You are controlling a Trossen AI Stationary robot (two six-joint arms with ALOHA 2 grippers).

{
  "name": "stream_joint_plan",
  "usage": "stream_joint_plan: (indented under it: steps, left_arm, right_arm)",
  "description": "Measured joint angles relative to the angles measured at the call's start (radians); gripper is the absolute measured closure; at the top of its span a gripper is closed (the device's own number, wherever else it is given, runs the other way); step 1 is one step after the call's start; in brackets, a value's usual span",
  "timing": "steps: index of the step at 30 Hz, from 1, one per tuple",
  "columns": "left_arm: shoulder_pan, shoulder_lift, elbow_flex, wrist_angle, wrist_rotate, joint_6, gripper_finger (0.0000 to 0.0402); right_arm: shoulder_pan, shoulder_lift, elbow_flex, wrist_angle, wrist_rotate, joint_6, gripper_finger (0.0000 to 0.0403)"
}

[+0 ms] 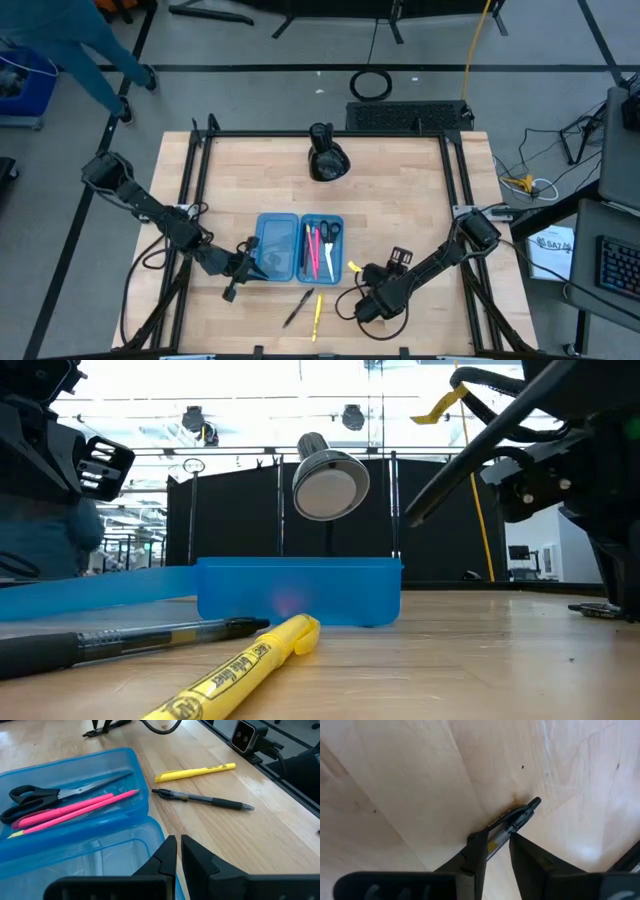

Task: Pick & place school supplies into a supply box
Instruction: Put the left black pen into the blue supply box

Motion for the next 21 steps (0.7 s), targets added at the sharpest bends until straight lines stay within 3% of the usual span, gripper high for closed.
stream_joint_plan:
  steps: [11, 15, 21]
  left_arm:
    - [-0.007, 0.000, 0.000, -0.001, 0.002, -0.029, 0.0371]
    - [-0.007, 0.000, 0.000, -0.002, 0.001, -0.024, 0.0371]
    - [-0.007, 0.002, 0.001, 0.007, 0.000, -0.020, 0.0371]
  right_arm:
    - [0.055, -0.042, 0.047, 0.066, -0.023, -0.011, 0.0362]
    - [0.073, -0.068, 0.074, 0.260, -0.081, -0.012, 0.0365]
    - [0.080, -0.082, 0.070, 0.317, -0.080, -0.004, 0.0378]
